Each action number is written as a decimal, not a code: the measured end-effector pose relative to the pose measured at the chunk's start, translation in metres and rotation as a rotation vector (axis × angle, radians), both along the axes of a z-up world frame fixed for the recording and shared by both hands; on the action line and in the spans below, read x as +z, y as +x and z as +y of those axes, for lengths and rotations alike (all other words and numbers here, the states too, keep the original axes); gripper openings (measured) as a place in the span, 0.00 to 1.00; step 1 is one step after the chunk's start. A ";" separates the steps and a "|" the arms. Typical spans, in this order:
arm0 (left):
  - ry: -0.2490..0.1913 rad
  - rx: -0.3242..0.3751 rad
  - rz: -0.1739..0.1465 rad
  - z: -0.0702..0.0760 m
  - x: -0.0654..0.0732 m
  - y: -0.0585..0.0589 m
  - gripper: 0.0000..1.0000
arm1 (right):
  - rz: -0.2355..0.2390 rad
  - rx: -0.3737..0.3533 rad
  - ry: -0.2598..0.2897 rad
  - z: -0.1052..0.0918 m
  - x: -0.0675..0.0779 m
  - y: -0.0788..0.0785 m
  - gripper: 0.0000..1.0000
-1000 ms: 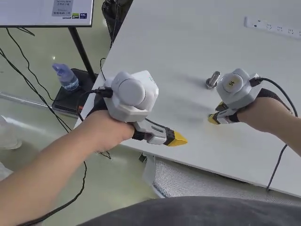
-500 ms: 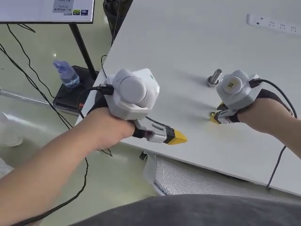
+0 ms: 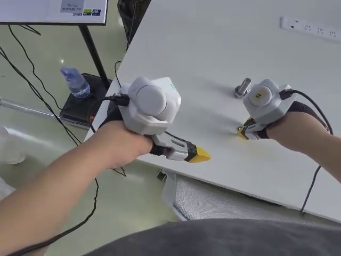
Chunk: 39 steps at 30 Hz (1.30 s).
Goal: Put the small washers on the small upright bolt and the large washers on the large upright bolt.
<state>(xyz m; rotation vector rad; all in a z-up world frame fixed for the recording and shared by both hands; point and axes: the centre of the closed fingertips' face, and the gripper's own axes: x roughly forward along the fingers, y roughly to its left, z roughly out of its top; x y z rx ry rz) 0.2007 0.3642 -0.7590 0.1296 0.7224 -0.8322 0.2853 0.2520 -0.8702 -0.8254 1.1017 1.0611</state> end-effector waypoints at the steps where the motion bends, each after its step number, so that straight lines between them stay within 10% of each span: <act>1: 0.001 0.000 0.001 0.000 0.000 -0.001 0.88 | 0.000 0.001 -0.001 0.000 0.000 0.000 0.16; 23: 0.013 -0.002 0.004 0.002 -0.002 -0.002 0.85 | 0.008 0.056 -0.092 0.003 -0.001 -0.003 0.13; 39: 0.036 -0.020 -0.002 0.001 0.001 -0.001 0.84 | 0.023 0.036 -0.048 -0.001 0.001 -0.003 0.13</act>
